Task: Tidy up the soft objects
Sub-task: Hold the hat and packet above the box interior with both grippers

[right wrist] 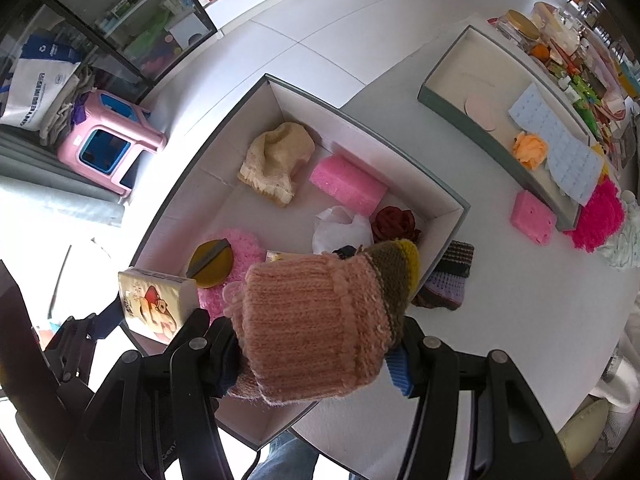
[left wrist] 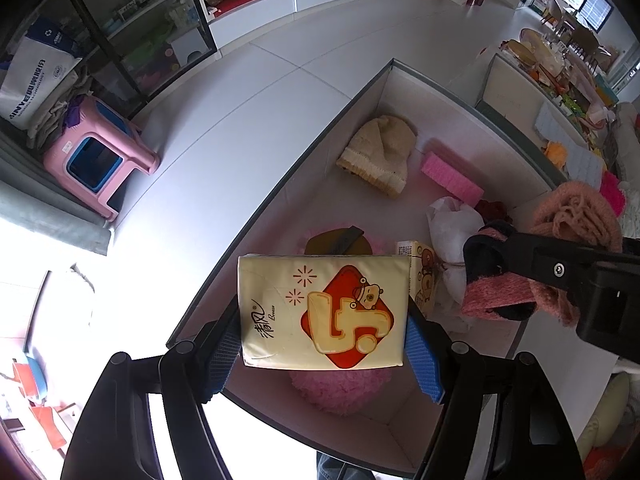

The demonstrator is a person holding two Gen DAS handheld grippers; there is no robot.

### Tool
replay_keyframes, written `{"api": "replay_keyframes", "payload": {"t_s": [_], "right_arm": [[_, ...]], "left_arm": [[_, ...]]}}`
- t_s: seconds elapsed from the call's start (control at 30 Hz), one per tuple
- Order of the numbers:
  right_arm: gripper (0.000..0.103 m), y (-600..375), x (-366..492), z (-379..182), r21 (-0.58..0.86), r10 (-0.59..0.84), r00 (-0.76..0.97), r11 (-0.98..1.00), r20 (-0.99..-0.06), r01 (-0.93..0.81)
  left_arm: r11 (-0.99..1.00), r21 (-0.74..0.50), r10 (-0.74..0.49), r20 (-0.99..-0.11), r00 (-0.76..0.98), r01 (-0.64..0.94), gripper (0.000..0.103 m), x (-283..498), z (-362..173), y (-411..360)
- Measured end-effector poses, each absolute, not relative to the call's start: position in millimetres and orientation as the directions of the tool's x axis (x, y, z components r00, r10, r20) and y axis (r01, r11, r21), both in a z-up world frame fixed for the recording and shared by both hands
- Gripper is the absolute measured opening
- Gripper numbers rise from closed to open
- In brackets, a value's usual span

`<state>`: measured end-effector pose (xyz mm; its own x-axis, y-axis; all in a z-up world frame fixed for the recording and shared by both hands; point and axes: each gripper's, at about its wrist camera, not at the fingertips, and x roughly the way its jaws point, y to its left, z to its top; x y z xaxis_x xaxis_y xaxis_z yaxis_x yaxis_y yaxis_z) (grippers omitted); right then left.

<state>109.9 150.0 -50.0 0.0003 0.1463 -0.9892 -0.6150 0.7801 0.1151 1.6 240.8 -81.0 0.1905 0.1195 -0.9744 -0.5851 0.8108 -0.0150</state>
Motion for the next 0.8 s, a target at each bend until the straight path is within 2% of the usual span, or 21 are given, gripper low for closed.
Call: {"api": "replay_keyframes", "payload": {"t_s": [0.8], "right_arm": [[0.063,156.1,113.0,-57.6,0.107,0.132,-0.005,0.776,-0.991,-0.622]], "left_arm": [[0.813,-0.001,0.129,-0.975,0.181,-0.582,0.075,5.6,-82.4,237.6]]}}
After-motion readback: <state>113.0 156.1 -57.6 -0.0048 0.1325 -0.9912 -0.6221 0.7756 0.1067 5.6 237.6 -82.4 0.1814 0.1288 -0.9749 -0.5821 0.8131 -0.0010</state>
